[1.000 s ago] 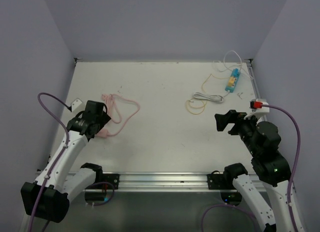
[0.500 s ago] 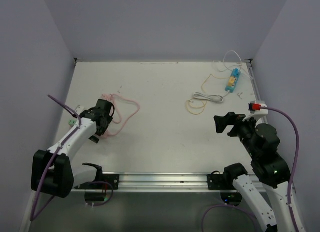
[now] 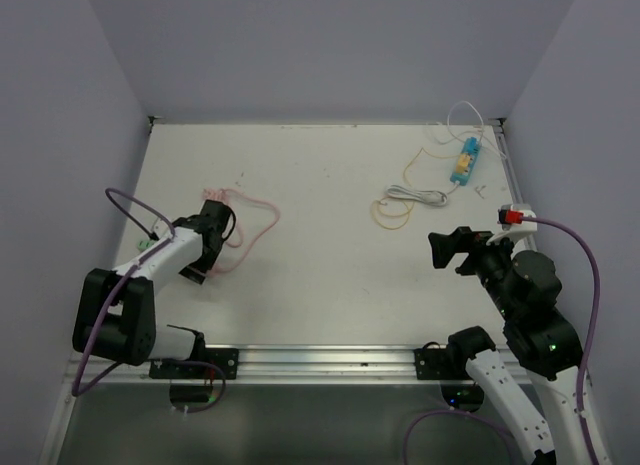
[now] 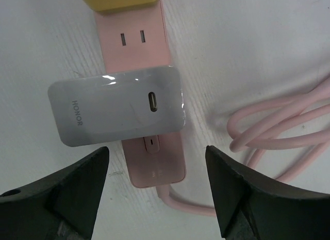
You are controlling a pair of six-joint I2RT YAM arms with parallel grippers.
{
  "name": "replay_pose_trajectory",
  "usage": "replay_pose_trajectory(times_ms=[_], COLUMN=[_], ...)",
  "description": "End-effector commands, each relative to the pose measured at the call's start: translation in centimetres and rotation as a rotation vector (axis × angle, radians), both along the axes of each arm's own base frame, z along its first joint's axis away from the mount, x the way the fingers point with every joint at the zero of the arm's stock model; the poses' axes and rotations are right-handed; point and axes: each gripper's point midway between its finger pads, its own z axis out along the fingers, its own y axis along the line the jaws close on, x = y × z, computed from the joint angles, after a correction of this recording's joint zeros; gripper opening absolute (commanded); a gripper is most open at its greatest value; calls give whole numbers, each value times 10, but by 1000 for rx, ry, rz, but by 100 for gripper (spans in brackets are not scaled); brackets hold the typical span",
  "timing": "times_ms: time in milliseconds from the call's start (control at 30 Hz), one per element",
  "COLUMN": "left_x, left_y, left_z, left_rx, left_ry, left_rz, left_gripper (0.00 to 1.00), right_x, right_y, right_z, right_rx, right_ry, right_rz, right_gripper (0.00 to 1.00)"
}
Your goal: Pull the plug off the socket
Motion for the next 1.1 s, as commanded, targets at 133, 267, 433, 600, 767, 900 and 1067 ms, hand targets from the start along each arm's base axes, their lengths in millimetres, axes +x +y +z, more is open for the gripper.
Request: replay_pose_trajectory(times_ms=[133, 267, 433, 600, 767, 900, 1067], left_x=[15, 15, 24, 33, 37, 37, 12], left_y=[4, -1, -14, -47, -108, -172, -245], left_z=[-9, -17, -22, -22, -18, -9, -15], left_rx=[39, 32, -5, -18, 10, 34, 81], left_ry=[-29, 28, 76, 120, 168, 177, 223], left_rz=[15, -34, -151, -348, -586, -784, -1073], left_gripper=[66, 57, 48, 42, 38, 38, 38], right_x=[1, 1, 1, 1, 1, -1, -3], right_y=[-4, -4, -3, -1, 1, -1, -3], right_z=[6, 7, 8, 9, 9, 11, 12], right_rx=[-14, -14, -14, -9, -3, -9, -14], right_ry=[-34, -36, -38, -38, -35, -36, -37], right_rz=[-14, -14, -12, -2, 7, 6, -1], right_gripper=[99, 99, 99, 99, 99, 99, 99])
